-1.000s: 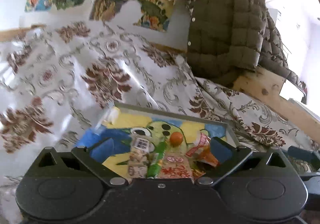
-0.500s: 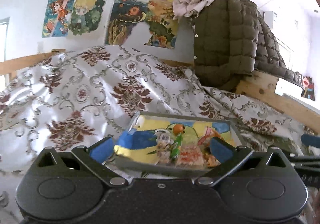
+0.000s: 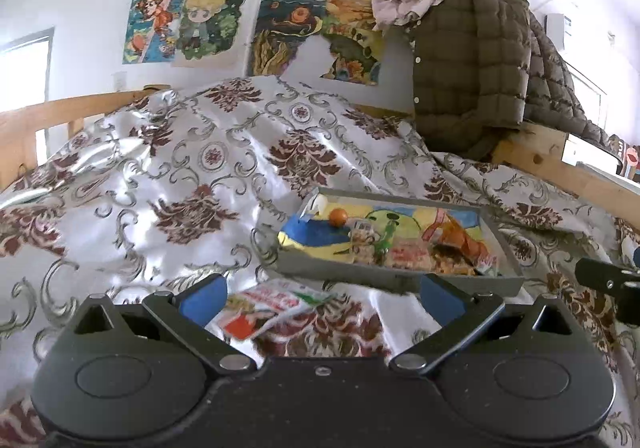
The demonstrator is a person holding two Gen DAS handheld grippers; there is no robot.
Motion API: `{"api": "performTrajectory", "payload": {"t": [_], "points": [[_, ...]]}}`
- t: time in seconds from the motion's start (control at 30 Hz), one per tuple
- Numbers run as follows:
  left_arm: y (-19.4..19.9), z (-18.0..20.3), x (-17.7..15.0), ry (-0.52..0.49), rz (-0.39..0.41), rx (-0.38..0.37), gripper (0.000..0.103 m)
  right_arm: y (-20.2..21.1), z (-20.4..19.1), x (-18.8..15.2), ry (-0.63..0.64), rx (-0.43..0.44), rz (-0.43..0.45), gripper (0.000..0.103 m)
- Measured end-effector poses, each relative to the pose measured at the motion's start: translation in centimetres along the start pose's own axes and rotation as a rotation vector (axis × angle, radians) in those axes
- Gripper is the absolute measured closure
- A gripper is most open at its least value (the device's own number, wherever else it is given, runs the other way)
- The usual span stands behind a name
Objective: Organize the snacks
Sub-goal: 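Withdraw both tools from the tray back from the bed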
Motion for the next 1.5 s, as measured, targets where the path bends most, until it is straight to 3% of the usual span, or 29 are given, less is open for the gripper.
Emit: {"api": "performTrajectory", "payload": {"t": [0.3, 0.63, 1.5], "points": [[2.2, 0.2, -2.8, -0.002, -0.045, 0.021, 0.001, 2.2, -0.2, -2.8, -0.056, -0.008, -0.063, 0.000], [3.2, -1.1, -5.5, -0.078, -0.125, 0.067, 0.001, 3.2, -2.6, -5.6, 0.018, 0.035, -0.125, 0.000], [2.8, -2.5, -6.7, -0.086, -0.194, 0.131, 0.001, 2.3, -4.7, -8.2, -0.019, 0.119, -0.257, 0.000]]}}
Point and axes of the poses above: each gripper's, at about its wrist camera, not at the fingertips, and y roughly against the way its jaws point, z to its right, x to its top, the point moved 9 cm from there along -y, roughly the way its jaws point, and after that the axes turned 5 degrees about -x, right-handed, at the moved point
